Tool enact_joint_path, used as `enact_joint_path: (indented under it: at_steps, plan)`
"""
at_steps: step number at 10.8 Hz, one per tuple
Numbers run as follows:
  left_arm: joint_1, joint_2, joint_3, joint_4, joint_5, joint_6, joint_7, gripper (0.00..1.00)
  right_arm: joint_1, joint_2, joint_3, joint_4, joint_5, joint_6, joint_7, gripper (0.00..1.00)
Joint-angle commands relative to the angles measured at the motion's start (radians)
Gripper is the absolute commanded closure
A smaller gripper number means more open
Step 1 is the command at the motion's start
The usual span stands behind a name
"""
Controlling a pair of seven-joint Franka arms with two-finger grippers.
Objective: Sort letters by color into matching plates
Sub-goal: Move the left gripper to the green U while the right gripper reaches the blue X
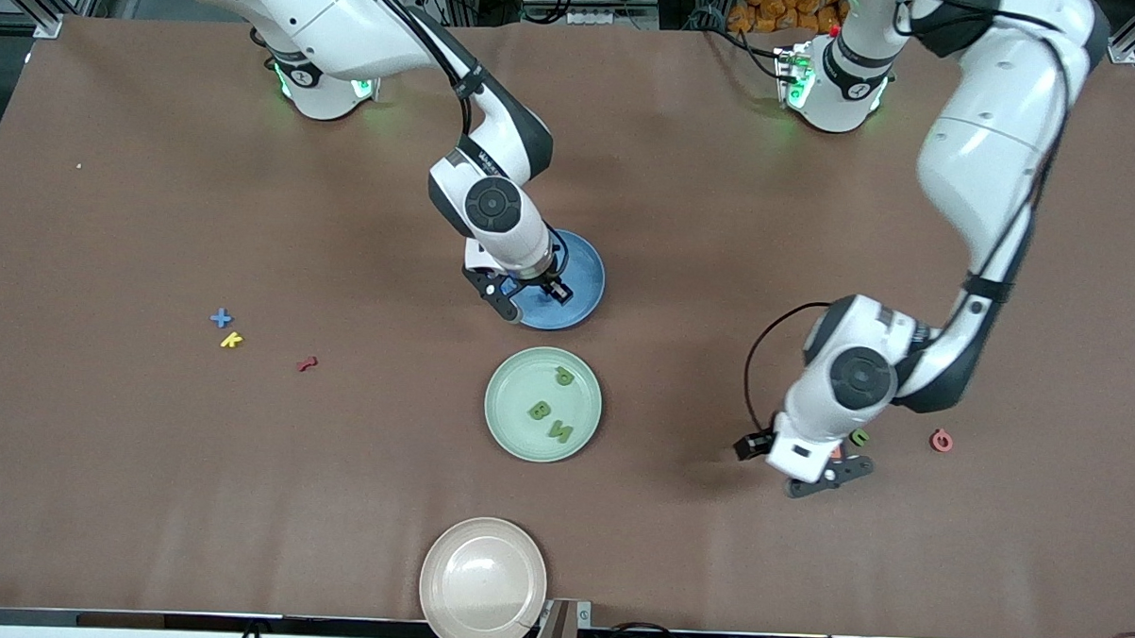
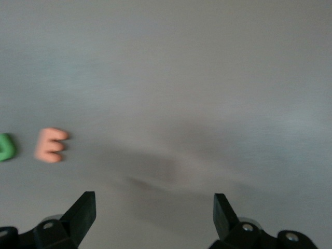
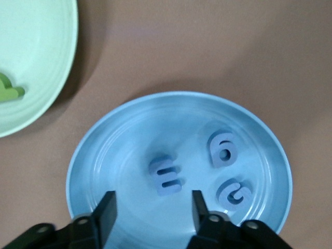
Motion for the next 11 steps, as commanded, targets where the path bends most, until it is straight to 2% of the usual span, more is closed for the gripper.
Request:
enact_joint_path:
  at_steps: [1, 3, 4, 7, 8, 9, 11]
  plan:
    - [0.089, -0.054, -0.072, -0.026, -0.017, -0.168, -0.080, 0.00, -0.023, -0.012, 0.003, -0.004, -0.006, -0.005, 0.006, 0.00]
    - [0.104, -0.053, -0.065, -0.023, -0.006, -0.167, -0.194, 0.00, -0.069, -0.073, -0.005, -0.027, -0.015, -0.049, -0.093, 0.00]
    - [0.130, -0.053, -0.065, -0.024, -0.003, -0.164, -0.250, 0.00, -0.105, -0.106, -0.020, -0.031, -0.015, -0.126, -0.182, 0.00]
    - [0.164, -0.053, -0.057, -0.044, 0.016, -0.156, -0.333, 0.00, -0.188, -0.176, -0.085, -0.037, -0.015, -0.310, -0.434, 0.00]
    - [0.175, -0.054, -0.058, -0.066, 0.055, -0.145, -0.365, 0.00, -0.218, -0.210, -0.109, -0.075, -0.015, -0.323, -0.536, 0.00]
    - [0.192, -0.067, -0.060, -0.114, 0.086, -0.100, -0.398, 0.00, -0.253, -0.239, -0.140, -0.115, -0.015, -0.321, -0.680, 0.00]
    - [0.242, -0.129, -0.058, -0.281, 0.106, 0.096, -0.430, 0.00, -0.293, -0.278, -0.203, -0.169, -0.015, -0.320, -0.888, 0.00]
